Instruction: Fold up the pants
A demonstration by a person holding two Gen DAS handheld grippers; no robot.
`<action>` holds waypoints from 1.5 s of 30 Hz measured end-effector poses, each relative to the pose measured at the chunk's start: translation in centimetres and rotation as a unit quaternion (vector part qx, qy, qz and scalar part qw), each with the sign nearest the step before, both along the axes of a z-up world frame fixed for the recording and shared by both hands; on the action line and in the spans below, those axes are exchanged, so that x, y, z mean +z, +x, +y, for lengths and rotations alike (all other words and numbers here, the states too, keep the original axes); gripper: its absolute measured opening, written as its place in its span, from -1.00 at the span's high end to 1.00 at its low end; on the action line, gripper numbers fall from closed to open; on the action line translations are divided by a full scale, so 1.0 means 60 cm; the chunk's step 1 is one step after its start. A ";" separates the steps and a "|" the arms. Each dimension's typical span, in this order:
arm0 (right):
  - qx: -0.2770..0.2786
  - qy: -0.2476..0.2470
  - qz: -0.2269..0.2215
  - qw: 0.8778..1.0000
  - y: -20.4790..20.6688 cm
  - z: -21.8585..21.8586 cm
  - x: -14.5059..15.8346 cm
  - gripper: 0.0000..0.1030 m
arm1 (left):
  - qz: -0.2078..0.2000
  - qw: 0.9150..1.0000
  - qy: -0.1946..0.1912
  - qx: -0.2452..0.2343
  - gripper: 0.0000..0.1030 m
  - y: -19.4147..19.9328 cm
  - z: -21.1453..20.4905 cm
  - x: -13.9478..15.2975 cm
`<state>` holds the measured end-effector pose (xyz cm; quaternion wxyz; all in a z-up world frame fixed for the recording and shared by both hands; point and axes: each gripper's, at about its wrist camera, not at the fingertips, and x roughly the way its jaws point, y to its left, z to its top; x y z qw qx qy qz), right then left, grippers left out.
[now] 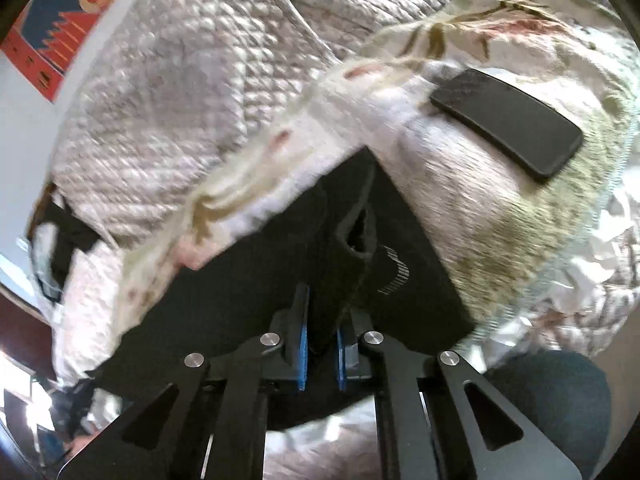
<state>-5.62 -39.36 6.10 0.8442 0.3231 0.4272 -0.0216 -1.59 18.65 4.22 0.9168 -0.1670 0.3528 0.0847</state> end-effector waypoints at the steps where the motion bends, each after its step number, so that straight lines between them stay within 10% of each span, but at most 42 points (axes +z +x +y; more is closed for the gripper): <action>1: -0.002 -0.002 0.022 1.000 0.002 -0.004 -0.015 0.81 | 0.013 1.000 0.002 0.001 0.91 -0.005 0.000 -0.013; 21: 0.001 -0.025 0.060 0.998 -0.011 -0.008 -0.027 0.60 | 0.041 0.999 -0.008 0.026 0.78 -0.040 0.016 -0.041; 28: -0.046 -0.167 -0.009 0.985 -0.032 0.004 0.062 0.46 | -0.023 0.996 0.039 0.083 0.35 -0.061 0.028 0.027; 33: 0.055 -0.152 -0.013 0.987 -0.003 0.064 0.039 0.46 | -0.026 0.999 0.019 0.016 0.27 -0.047 -0.007 0.025; 38: 0.130 -0.143 0.063 0.979 0.016 0.103 -0.035 0.46 | 0.063 0.997 -0.009 -0.048 0.27 -0.023 -0.048 -0.050; 45: 0.108 -0.153 0.030 0.982 0.020 0.073 -0.002 0.46 | 0.069 0.996 0.011 -0.057 0.27 -0.016 -0.052 -0.043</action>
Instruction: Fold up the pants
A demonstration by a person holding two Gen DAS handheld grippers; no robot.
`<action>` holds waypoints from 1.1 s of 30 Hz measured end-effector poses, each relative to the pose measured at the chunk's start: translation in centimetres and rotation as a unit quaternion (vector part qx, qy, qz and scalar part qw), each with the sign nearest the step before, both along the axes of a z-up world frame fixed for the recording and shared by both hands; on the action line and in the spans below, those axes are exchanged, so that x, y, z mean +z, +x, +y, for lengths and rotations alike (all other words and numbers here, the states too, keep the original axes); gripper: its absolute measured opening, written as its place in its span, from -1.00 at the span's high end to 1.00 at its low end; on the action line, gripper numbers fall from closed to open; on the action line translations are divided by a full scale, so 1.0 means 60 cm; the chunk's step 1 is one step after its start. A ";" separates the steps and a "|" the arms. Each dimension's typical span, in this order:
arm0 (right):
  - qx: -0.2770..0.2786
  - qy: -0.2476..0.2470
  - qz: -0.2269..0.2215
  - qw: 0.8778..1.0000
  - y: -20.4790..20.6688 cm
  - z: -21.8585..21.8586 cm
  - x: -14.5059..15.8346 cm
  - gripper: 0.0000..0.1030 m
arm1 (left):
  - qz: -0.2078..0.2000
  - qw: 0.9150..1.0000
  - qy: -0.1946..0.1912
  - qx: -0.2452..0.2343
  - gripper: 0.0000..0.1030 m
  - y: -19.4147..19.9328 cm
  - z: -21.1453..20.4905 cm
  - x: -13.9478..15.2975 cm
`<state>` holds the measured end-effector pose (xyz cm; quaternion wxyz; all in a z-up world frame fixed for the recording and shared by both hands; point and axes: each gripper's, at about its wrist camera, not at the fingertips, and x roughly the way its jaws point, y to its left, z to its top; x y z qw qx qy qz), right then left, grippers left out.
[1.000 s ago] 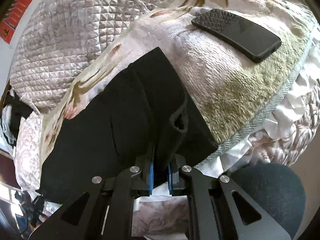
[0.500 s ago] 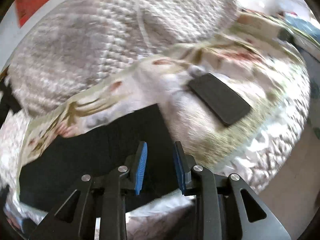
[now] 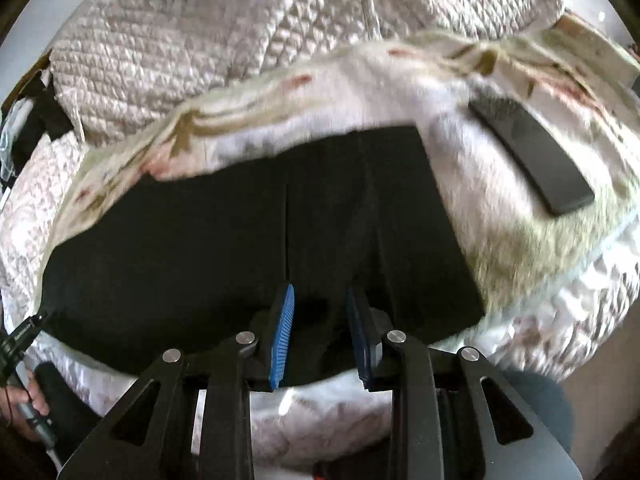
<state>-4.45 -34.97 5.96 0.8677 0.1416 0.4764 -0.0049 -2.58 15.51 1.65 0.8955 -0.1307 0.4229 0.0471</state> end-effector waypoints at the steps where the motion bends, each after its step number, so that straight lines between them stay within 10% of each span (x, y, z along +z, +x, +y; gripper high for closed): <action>1: 0.001 0.000 -0.005 1.000 0.009 -0.002 0.003 0.46 | -0.005 1.000 0.000 0.002 0.27 0.005 0.002 0.006; 21: 0.006 -0.062 -0.026 0.998 0.193 0.005 -0.037 0.52 | -0.015 0.999 0.041 -0.001 0.27 0.166 0.034 -0.010; 33: 0.031 -0.031 -0.049 0.998 0.112 0.015 0.004 0.48 | -0.015 0.999 0.032 -0.032 0.27 0.109 -0.011 0.020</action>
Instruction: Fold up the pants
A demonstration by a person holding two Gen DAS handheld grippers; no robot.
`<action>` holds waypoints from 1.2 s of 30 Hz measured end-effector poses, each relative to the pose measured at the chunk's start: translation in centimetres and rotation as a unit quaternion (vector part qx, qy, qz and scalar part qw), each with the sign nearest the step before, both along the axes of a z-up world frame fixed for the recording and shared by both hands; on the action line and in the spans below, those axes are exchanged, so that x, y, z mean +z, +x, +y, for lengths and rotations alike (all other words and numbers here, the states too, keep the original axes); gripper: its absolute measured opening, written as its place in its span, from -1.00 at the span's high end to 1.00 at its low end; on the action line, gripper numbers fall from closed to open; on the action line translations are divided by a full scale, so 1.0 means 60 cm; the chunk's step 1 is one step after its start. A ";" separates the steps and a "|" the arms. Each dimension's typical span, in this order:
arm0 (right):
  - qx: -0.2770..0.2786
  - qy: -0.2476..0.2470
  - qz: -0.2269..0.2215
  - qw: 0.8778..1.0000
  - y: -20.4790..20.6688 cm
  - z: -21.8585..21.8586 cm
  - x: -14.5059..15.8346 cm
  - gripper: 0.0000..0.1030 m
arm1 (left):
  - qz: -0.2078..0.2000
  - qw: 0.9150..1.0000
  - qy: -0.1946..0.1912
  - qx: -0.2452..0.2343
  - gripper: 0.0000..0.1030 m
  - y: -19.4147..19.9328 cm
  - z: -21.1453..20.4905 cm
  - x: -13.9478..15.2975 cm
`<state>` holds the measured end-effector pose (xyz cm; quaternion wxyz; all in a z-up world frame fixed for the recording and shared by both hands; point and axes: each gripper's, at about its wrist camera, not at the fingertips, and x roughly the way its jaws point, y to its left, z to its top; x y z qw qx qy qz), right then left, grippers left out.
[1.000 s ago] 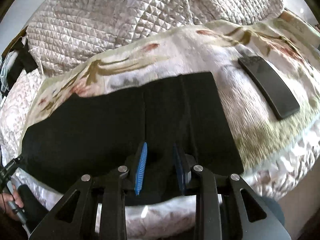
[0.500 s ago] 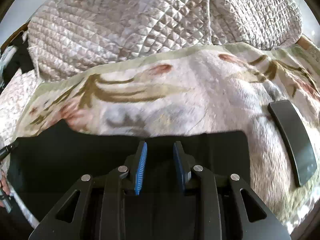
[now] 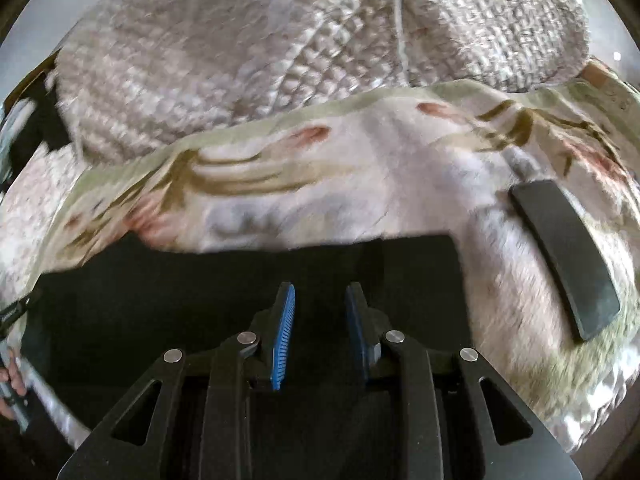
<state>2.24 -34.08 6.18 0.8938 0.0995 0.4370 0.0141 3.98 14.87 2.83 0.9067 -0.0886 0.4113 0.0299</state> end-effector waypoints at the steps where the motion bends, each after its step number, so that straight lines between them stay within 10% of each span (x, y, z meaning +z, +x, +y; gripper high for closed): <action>1: 0.009 0.000 0.002 1.000 -0.010 0.010 -0.001 0.48 | 0.001 1.000 -0.001 -0.005 0.27 -0.006 -0.007 0.002; 19: 0.153 -0.023 0.028 0.987 -0.105 0.167 -0.045 0.43 | 0.033 0.997 0.018 -0.074 0.24 -0.092 -0.104 -0.027; 29: 0.196 -0.038 0.010 0.980 -0.126 0.203 -0.055 -0.39 | 0.023 0.996 0.036 -0.079 0.11 -0.102 -0.111 -0.032; 36: 0.200 -0.060 -0.001 0.978 -0.128 0.209 -0.054 -0.41 | 0.025 0.996 0.038 -0.081 0.07 -0.104 -0.112 -0.031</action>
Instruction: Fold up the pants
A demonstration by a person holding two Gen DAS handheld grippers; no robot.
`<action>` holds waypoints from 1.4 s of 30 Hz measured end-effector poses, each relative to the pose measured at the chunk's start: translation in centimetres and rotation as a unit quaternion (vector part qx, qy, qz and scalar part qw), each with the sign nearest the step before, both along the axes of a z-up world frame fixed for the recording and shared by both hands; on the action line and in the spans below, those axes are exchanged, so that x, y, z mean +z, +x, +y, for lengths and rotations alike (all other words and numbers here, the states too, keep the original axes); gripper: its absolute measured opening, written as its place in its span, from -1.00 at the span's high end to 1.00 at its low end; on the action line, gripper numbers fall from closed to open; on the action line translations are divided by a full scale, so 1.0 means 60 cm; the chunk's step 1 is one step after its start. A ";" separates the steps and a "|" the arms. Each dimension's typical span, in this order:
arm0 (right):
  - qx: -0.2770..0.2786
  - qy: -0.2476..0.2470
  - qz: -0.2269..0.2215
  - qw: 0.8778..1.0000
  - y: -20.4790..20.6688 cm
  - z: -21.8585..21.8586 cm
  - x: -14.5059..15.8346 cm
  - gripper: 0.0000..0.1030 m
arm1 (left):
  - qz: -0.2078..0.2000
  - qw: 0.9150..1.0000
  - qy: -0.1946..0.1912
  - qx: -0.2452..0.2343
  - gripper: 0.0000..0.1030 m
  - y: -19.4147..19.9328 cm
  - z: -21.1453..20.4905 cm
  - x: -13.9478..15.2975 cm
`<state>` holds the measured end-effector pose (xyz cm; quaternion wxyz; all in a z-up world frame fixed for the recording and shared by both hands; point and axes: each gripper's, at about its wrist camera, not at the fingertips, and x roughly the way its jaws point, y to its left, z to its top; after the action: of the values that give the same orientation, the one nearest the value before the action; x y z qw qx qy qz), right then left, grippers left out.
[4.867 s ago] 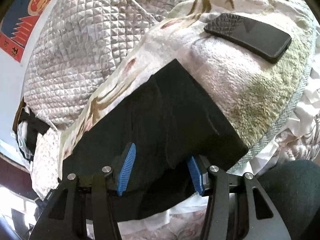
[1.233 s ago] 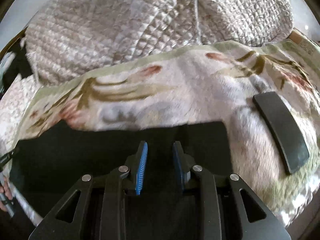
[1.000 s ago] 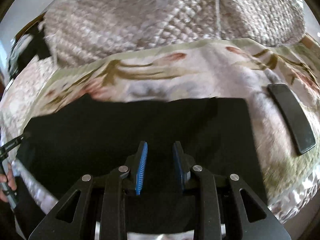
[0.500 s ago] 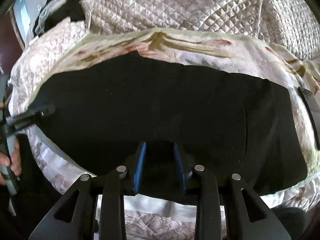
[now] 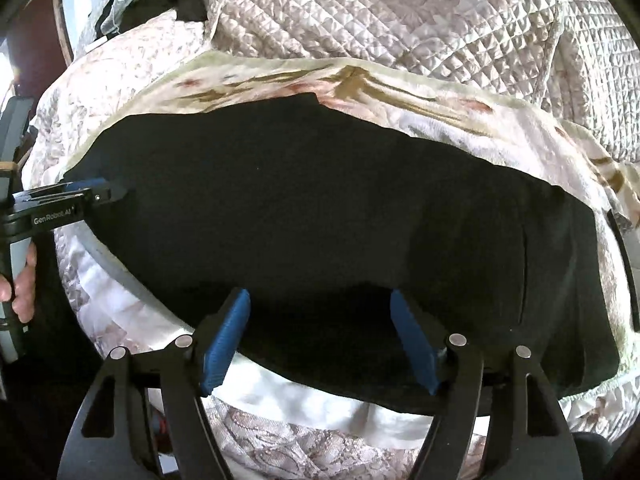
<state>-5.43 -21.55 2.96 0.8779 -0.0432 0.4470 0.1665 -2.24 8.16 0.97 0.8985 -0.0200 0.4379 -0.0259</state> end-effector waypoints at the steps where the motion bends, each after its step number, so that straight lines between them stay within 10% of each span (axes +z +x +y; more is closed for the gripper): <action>1: -0.003 -0.003 -0.002 1.000 0.000 0.000 0.004 -0.41 | 0.001 1.000 0.000 0.001 0.07 0.000 0.000 0.000; 42: -0.093 0.010 -0.002 0.996 0.032 -0.042 0.035 -0.41 | -0.026 0.991 0.002 0.132 0.02 0.033 0.181 0.038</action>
<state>-3.49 -24.09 5.07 0.8909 0.0069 0.4455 0.0883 -0.23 19.03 3.25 0.9051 -0.0755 0.4080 0.0934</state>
